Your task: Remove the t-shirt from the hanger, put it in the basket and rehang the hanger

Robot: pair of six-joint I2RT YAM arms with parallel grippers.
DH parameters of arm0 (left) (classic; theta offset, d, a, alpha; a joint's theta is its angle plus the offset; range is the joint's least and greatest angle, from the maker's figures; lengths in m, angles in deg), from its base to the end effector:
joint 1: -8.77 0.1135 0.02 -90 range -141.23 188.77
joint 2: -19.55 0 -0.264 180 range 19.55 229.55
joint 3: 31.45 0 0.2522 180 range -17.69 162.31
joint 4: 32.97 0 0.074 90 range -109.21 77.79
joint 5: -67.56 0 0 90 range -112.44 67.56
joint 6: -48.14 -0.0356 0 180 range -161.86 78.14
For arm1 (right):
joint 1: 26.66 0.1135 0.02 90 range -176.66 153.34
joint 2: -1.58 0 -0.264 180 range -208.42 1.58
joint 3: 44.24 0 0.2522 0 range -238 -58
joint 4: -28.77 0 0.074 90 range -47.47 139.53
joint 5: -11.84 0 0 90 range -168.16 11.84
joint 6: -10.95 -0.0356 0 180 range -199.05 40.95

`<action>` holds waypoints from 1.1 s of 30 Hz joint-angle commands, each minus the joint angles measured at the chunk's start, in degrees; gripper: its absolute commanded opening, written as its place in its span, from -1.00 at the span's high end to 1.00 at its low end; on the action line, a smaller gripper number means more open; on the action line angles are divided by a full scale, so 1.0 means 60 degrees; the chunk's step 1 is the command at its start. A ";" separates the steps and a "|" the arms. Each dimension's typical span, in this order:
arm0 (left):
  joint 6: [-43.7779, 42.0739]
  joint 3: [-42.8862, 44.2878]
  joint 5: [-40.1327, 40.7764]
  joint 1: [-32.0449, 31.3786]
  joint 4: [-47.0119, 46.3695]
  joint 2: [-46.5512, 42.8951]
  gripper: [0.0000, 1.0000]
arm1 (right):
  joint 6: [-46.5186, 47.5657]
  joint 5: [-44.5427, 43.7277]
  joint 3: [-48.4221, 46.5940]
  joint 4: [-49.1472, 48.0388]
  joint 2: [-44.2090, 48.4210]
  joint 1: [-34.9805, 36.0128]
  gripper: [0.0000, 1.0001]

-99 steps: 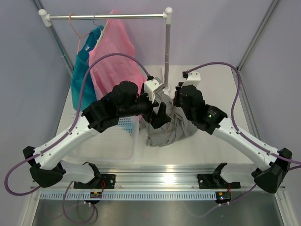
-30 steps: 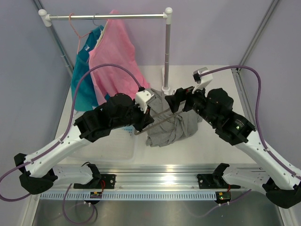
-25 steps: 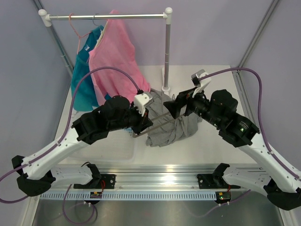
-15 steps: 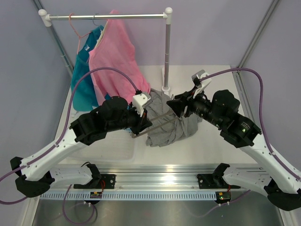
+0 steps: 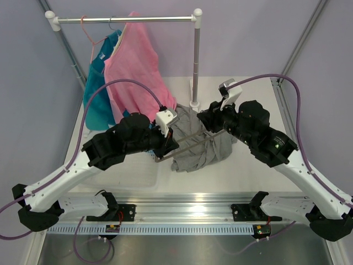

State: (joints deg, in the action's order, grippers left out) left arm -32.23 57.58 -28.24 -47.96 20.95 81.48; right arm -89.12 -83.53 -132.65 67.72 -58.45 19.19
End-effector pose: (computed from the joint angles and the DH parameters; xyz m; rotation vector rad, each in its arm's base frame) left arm 0.1165 -0.1842 0.4120 0.9153 1.9333 -0.8102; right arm 0.1540 0.1538 0.4420 -0.4850 1.7303 0.6249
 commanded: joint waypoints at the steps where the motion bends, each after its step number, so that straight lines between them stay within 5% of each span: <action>1: -0.0257 -0.0136 -0.0892 -0.0023 -0.0761 -0.0419 1.00 | 0.0475 -0.0527 0.0005 -0.0577 0.0190 0.0020 0.31; 7: -0.0214 -0.0254 -0.2298 -0.0023 -0.1025 -0.0873 1.00 | 0.1457 0.0834 0.0181 -0.0873 0.0776 0.0020 1.00; 12: -0.0067 -0.0385 -0.3263 -0.0023 -0.1039 -0.1473 1.00 | 0.2087 0.4240 0.0517 -0.0580 0.1272 0.0020 1.00; 20: 0.0256 -0.0752 -0.3896 -0.0008 -0.1523 -0.2616 1.00 | 0.2366 0.6939 0.0344 0.0063 0.2138 0.0035 0.89; 23: 0.0285 -0.0767 -0.3926 -0.0023 -0.1508 -0.2748 1.00 | 0.2191 0.6800 0.0240 0.0123 0.2372 0.0035 0.82; 24: 0.0314 -0.0781 -0.3853 -0.0023 -0.1508 -0.2792 1.00 | 0.2147 0.6638 0.0167 0.0195 0.2359 0.0020 0.54; 25: 0.0329 -0.0825 -0.3591 -0.0023 -0.1494 -0.2865 1.00 | 0.2016 0.6143 0.0036 0.0370 0.2344 0.0020 -0.16; 26: 0.0343 -0.0854 -0.3589 -0.0023 -0.1435 -0.2895 1.00 | 0.1927 0.5761 -0.0009 0.0444 0.2358 0.0020 -0.17; 27: 0.0344 -0.0884 -0.3168 -0.0023 -0.1348 -0.2924 1.00 | 0.1825 0.5279 -0.0038 0.0431 0.2388 0.0020 -0.97; 29: 0.0183 -0.0884 -0.1696 -0.0023 -0.0618 -0.2925 1.00 | 0.1007 0.2366 0.0150 0.0067 0.2795 0.0020 -0.99; 33: 0.0401 -0.1103 0.0754 -0.0023 0.0292 -0.2677 1.00 | 0.0638 -0.0143 0.0051 0.0018 0.3208 0.0020 -0.99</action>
State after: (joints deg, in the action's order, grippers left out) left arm -31.07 51.96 -37.88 -48.29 20.52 63.99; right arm -82.12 -67.59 -130.36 67.81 -41.56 19.45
